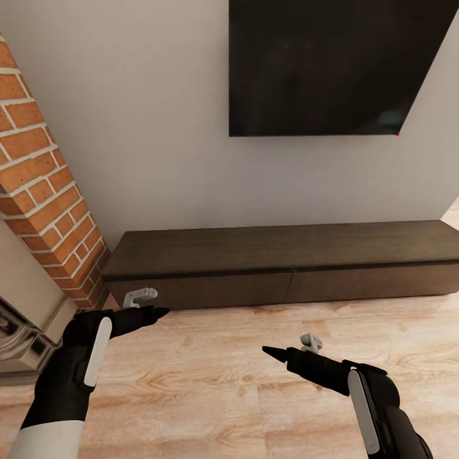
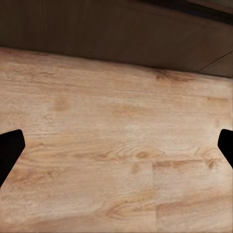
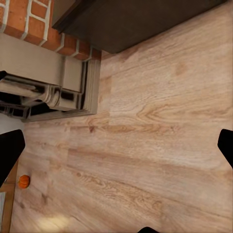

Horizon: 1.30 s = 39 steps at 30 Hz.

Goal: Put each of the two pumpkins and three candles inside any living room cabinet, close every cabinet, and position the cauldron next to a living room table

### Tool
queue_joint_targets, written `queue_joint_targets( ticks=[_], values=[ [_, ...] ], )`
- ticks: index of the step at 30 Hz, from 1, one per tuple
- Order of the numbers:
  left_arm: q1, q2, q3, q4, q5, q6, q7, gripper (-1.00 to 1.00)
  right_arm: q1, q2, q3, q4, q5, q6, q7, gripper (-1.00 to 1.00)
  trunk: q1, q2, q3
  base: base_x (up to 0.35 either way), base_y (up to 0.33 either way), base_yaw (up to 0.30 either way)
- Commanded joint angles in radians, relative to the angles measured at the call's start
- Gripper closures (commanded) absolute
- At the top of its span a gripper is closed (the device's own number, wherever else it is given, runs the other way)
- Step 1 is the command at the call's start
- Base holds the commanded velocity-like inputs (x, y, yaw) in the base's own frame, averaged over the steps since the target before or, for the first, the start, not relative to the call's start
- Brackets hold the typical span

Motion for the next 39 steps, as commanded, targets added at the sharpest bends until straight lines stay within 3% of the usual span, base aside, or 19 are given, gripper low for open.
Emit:
queue_joint_targets(
  ticks=[1,25,39],
  values=[
    [-0.001,0.000,0.001,-0.001,0.006,0.005,0.002,-1.00,-0.001,0.001,-0.003,0.000,-0.003,0.006,0.002,-1.00,0.000,0.000,-0.001,0.000,0.000,0.000],
    [-0.001,0.001,0.001,-0.004,0.007,0.005,0.000,-1.00,0.011,0.001,-0.005,0.004,-0.006,-0.021,0.002,-1.00,0.000,0.000,-0.001,-0.006,0.002,0.000],
    [-0.001,0.002,0.002,-0.017,0.013,0.005,-0.002,-1.00,0.012,0.001,-0.008,0.064,-0.005,-0.029,0.002,-1.00,0.000,0.000,-0.001,-0.065,0.135,0.000]
  ],
)
